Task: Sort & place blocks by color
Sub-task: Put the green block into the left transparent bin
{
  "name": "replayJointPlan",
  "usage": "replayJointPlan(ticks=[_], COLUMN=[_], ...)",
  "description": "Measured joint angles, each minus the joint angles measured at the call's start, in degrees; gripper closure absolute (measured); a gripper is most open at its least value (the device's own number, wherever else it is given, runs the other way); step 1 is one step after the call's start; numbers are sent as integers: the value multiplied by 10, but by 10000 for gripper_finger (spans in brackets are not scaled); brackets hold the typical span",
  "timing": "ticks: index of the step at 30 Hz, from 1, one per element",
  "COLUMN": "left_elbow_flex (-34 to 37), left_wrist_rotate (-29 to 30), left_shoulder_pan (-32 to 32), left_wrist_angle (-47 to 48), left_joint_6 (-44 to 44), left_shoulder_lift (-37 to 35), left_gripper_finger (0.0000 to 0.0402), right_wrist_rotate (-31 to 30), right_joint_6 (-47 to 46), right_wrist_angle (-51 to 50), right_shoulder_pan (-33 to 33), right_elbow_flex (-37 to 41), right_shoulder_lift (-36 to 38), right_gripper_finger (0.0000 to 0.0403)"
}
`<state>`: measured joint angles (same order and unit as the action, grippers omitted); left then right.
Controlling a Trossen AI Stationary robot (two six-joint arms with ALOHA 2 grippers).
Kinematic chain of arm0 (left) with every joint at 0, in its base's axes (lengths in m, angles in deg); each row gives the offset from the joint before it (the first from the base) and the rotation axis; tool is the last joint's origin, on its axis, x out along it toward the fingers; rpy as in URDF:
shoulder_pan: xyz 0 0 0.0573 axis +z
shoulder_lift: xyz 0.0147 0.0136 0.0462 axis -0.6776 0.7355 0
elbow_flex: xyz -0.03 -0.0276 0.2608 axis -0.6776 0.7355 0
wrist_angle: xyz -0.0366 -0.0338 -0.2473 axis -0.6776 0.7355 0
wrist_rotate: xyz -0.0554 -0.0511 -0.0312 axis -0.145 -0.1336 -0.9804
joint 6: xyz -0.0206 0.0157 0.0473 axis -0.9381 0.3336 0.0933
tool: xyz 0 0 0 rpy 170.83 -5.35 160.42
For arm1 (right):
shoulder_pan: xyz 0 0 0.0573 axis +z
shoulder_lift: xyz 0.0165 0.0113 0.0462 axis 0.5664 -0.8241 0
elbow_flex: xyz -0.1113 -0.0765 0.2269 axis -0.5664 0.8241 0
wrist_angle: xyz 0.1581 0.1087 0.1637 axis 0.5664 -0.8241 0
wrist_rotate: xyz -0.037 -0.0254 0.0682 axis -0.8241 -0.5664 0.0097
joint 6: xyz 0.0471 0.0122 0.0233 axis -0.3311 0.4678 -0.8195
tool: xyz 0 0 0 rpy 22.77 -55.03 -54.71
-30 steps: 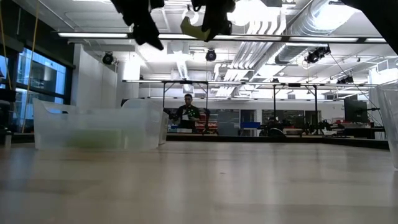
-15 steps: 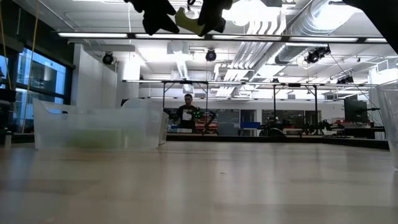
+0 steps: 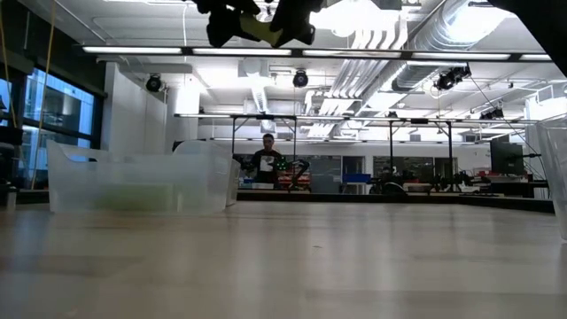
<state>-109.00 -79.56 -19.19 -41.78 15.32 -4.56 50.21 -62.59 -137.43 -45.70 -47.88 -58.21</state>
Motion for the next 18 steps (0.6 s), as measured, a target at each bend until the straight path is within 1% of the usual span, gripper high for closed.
replayJointPlan(ticks=[5,14,18], left_elbow_flex=[0,0,0], left_wrist_rotate=[-1,-3,-3], left_shoulder_pan=[0,0,0], left_wrist_angle=[5,6,5], left_joint_6=[0,29,37], left_shoulder_lift=[0,0,0], left_gripper_finger=[258,354,377], right_wrist_rotate=[0,3,4], right_joint_6=[-6,-7,-7], right_wrist_angle=[0,0,-1], right_shoulder_pan=[0,0,-1], right_elbow_flex=[0,0,0], right_shoulder_lift=[0,0,0], right_gripper_finger=[292,287,280])
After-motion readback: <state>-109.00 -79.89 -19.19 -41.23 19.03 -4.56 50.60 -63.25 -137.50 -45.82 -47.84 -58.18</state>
